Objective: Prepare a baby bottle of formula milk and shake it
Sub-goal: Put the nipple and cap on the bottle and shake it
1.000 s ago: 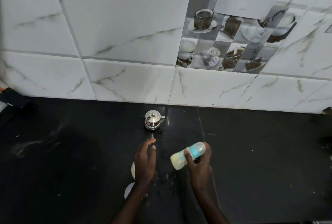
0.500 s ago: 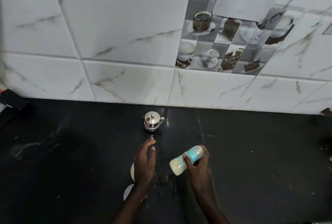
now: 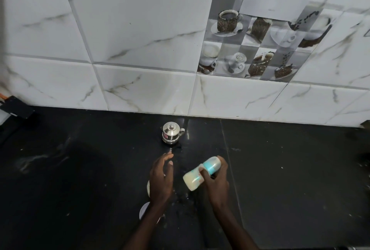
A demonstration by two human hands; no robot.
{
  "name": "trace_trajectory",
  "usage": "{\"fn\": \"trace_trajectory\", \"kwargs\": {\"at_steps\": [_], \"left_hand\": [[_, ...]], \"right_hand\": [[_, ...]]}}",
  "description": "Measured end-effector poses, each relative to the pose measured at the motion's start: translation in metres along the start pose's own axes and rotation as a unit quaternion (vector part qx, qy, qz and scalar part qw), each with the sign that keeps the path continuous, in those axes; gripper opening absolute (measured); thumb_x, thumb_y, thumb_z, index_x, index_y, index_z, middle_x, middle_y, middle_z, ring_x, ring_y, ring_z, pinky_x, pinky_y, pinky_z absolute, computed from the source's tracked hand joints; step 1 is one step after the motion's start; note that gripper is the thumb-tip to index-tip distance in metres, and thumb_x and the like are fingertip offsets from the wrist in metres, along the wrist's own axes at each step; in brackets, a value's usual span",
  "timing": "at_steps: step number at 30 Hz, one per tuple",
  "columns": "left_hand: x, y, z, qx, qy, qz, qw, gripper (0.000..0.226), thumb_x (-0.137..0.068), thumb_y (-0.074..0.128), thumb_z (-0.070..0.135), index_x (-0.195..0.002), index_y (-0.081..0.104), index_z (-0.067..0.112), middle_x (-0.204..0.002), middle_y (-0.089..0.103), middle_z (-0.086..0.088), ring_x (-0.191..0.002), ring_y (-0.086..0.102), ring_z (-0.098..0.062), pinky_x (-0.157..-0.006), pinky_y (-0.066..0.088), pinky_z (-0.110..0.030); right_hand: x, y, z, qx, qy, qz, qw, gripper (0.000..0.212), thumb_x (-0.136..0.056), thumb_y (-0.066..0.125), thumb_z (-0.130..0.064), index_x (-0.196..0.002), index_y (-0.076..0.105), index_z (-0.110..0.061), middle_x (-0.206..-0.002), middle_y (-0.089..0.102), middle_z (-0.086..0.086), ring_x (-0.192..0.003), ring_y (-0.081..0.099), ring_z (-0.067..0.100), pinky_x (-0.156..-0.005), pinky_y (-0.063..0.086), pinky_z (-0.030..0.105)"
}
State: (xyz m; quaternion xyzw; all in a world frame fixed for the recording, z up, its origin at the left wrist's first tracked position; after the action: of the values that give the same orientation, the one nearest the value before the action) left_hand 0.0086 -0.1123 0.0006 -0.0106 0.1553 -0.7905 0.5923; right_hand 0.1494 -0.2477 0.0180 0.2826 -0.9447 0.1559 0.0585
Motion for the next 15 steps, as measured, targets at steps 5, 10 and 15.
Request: {"fn": "trace_trajectory", "kwargs": {"at_steps": [5,10,15], "left_hand": [[-0.002,-0.001,-0.002,0.006,0.001,-0.001,1.000,0.032,-0.095,0.052,0.024,-0.121,0.070,0.021,-0.127,0.067,0.013,-0.123,0.058,-0.002,-0.106,0.046,-0.031],[-0.002,-0.003,0.000,0.002,0.007,0.006,1.000,0.031,-0.094,0.052,0.024,-0.119,0.071,0.022,-0.125,0.066,0.016,-0.122,0.058,0.000,-0.105,0.047,-0.033],[-0.004,-0.006,0.000,-0.002,0.013,0.004,1.000,0.032,-0.094,0.051,0.026,-0.119,0.071,0.022,-0.124,0.066,0.018,-0.121,0.057,0.004,-0.105,0.046,-0.030]], "right_hand": [[-0.005,-0.006,-0.004,-0.026,0.013,0.041,0.999,0.056,-0.088,0.080,-0.028,-0.134,0.047,-0.032,-0.106,0.069,-0.005,-0.088,0.070,0.007,-0.067,0.056,0.019],[-0.009,0.003,0.009,-0.046,0.098,-0.041,0.993,0.062,-0.079,0.088,-0.026,-0.127,0.051,-0.038,-0.115,0.068,0.007,-0.098,0.074,0.027,-0.074,0.064,0.053],[-0.009,-0.002,0.007,-0.009,0.092,-0.061,0.994,0.061,-0.081,0.086,-0.026,-0.129,0.050,-0.036,-0.115,0.067,0.006,-0.094,0.074,0.024,-0.067,0.065,0.048]]}}
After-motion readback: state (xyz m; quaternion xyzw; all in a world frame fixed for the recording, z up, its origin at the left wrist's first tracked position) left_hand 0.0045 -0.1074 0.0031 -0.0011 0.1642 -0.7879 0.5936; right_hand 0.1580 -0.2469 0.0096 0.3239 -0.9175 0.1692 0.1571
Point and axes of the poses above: each hand's wrist, its own x-axis away from the middle knuckle, its own y-axis out of the palm, z = x × y, the point moved 3 cm from there along -x, towards the middle knuckle
